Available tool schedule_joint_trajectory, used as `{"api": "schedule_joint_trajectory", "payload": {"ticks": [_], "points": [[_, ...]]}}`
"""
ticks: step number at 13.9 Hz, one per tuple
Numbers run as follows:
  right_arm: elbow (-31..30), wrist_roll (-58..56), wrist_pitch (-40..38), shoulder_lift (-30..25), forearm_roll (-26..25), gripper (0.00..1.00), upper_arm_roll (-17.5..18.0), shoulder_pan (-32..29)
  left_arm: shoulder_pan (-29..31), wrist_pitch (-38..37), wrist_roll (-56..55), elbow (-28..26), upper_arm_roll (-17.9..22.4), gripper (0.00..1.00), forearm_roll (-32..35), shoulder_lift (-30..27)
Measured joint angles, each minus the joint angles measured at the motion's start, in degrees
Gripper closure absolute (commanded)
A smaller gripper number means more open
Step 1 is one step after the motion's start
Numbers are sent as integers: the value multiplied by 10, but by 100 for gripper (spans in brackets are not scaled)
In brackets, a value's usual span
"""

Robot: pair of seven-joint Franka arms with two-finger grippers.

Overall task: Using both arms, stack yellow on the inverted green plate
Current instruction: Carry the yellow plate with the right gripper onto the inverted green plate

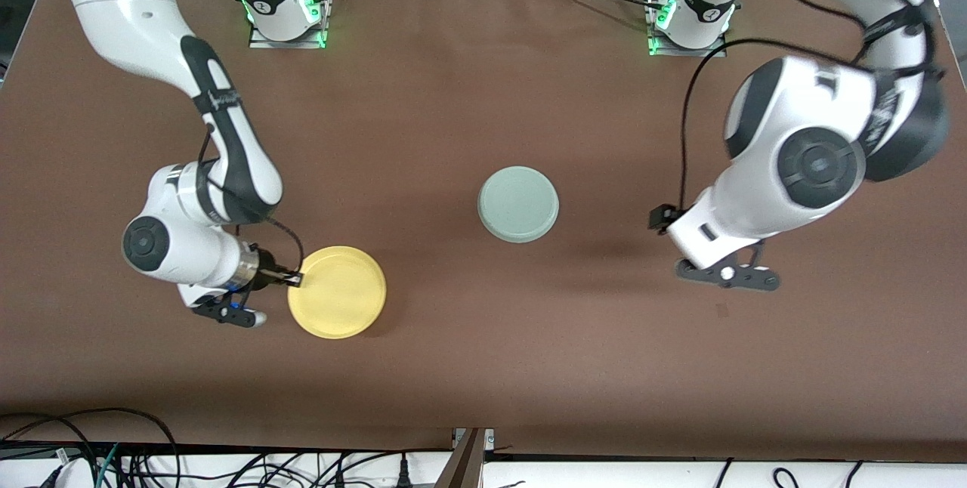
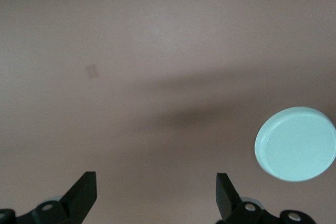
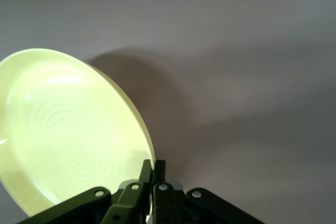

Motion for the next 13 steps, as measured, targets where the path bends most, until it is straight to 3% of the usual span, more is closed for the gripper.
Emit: {"api": "schedule_joint_trajectory", "payload": {"ticks": [3, 7, 9, 13], "points": [[-1, 104, 1, -8, 0, 100, 61, 17, 15, -20, 34, -68, 0, 0, 6, -95], [-9, 210, 44, -1, 0, 100, 71, 108, 56, -23, 93, -194, 1, 0, 9, -221], [-13, 261, 79, 12, 0, 100, 72, 155, 93, -15, 115, -222, 2, 0, 9, -253], [-16, 313, 124, 32, 0, 100, 71, 212, 165, 71, 124, -253, 5, 0, 9, -273]]}}
